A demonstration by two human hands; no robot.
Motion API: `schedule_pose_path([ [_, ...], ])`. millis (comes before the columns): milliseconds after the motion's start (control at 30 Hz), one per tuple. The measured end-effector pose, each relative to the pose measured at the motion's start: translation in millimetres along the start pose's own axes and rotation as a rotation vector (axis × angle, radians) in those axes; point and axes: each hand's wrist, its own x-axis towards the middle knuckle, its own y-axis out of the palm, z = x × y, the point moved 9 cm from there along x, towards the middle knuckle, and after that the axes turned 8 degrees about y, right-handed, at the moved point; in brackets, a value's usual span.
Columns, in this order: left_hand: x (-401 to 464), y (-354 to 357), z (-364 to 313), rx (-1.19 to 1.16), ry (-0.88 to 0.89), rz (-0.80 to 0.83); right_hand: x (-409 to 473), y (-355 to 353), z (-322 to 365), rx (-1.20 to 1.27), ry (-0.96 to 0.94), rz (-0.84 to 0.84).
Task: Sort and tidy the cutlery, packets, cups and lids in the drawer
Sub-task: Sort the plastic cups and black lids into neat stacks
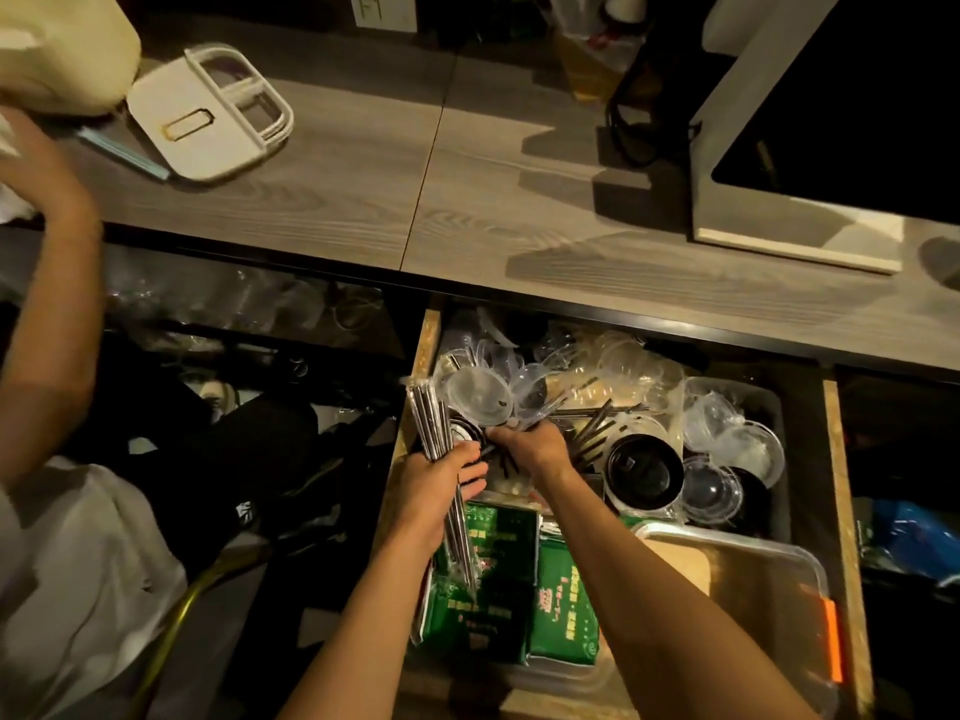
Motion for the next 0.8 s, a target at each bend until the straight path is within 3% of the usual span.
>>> schedule_pose_path([
  [167,2.2,-1.6,-1.5,0.030,0.009,0.022,-0.9,8.1,-1.8,0.031,0.019,0.013],
  [333,0.1,-3.3,-6.5,0.045,0.048,-0.034,-11.4,-20.1,3.8,0.105,-0.049,0.002],
  [467,-8.4,14.3,-8.6,0.024,0.052,0.016,-32.1,-44.1,11.2,0.183,-0.097,0.044],
  [633,-20.4,42.3,-4.2,0.005,-0.004,0.085,-65.0,-54.0,-4.9,0.373,0.050,0.210],
  [800,-38.3,70.4,5.5,-0.033,-0.109,0.173,-92.4,-65.7,-32.7,0.414,0.082,0.160],
])
